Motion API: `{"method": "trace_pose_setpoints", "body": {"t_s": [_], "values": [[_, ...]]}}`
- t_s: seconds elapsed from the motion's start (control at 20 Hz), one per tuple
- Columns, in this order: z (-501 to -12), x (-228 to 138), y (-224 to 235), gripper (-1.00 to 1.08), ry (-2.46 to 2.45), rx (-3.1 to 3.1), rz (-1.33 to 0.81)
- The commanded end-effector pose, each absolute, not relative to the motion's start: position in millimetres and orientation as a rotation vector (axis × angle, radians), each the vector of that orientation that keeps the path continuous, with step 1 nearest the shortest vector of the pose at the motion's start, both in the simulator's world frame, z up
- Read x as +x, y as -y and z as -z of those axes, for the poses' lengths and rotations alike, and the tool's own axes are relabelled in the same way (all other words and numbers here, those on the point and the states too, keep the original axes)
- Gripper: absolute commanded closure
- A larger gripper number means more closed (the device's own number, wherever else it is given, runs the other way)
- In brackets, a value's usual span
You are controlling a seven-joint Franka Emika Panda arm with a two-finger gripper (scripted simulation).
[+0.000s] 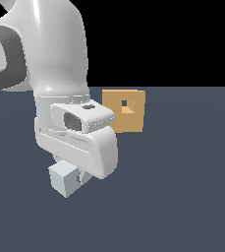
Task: Insert the peg into the horizontal hole in a box.
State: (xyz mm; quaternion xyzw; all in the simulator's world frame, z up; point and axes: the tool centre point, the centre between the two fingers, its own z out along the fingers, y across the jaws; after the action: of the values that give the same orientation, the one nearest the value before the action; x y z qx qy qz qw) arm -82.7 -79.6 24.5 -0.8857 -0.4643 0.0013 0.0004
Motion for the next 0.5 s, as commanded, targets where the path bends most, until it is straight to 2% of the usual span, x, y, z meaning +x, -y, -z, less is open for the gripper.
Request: {"method": "trace_pose_setpoints", "body": {"t_s": [0.0,0.45], "values": [[-27.8,-76.7,77.0,1.08,1.484,-2.77,0.0],[-46.3,-36.4,57.4,1.08,1.675,-2.661,-0.002]]}}
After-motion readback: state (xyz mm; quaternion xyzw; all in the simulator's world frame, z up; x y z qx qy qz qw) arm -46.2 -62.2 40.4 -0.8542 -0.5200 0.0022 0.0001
